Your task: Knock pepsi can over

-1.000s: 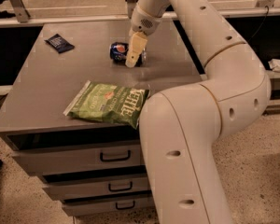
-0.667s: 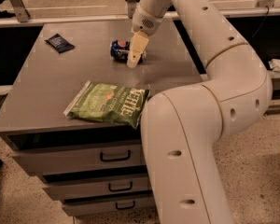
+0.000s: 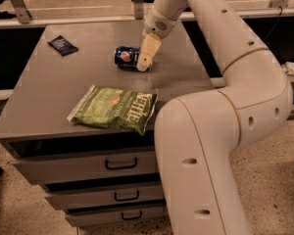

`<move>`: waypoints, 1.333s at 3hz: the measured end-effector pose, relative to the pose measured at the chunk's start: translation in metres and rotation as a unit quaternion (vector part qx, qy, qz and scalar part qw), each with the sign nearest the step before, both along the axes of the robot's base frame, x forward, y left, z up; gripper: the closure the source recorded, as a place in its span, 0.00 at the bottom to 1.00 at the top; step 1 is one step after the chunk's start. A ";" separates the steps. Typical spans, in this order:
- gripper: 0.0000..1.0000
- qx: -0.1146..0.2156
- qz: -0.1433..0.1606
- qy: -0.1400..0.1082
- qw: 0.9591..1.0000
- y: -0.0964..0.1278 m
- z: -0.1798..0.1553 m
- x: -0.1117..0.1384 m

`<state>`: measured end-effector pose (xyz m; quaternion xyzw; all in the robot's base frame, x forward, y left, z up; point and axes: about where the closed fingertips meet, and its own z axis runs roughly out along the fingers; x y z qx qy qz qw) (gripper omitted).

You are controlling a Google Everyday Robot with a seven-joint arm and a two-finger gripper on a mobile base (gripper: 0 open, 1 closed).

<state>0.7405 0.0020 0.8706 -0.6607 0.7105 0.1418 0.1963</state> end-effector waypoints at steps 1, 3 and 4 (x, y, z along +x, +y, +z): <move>0.00 0.029 -0.025 0.002 0.999 -0.017 0.005 0.002; 0.00 0.196 -0.141 -0.041 0.970 -0.123 0.052 0.012; 0.00 0.207 -0.154 -0.045 0.965 -0.139 0.053 0.011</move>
Offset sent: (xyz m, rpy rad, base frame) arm 0.0164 -0.1780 0.0811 0.4645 -0.1164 -0.3694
